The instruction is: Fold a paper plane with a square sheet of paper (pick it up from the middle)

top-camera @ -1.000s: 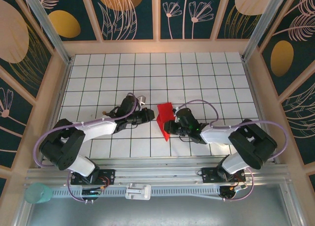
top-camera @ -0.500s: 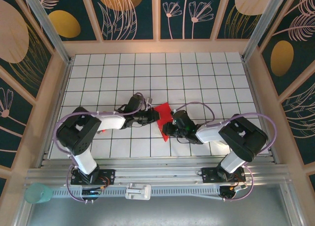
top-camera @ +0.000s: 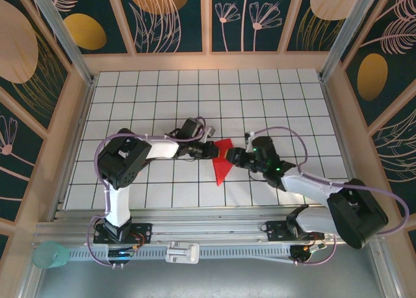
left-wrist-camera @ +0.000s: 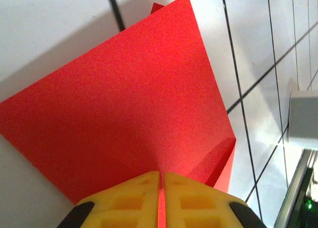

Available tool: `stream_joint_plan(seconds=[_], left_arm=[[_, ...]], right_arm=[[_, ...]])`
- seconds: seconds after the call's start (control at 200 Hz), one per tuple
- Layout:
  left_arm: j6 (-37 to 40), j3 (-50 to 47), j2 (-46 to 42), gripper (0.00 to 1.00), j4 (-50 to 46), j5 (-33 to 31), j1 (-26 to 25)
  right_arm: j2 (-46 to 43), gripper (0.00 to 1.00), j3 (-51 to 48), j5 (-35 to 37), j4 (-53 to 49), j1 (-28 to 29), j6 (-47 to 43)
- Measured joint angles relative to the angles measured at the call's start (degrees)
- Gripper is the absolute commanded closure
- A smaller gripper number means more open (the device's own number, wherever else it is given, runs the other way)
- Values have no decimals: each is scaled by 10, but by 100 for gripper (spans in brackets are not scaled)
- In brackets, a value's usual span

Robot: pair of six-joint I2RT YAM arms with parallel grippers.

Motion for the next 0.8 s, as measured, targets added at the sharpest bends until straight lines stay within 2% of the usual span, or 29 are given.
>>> stream_joint_plan(seconds=[0.105, 0.29, 0.495, 0.636, 0.801], left_arm=[[49, 30, 19, 88, -25, 15, 0], [113, 54, 38, 88, -61, 38, 0], [152, 66, 45, 87, -79, 51, 1], [160, 68, 46, 87, -81, 53, 1], [164, 68, 46, 87, -81, 55, 2]], right_arm=[[-1, 57, -16, -28, -28, -59, -9], [23, 53, -19, -69, -44, -92, -19], [98, 53, -19, -119, -19, -98, -19], [118, 55, -19, -141, 9, -100, -19], [142, 61, -19, -166, 47, -101, -15]])
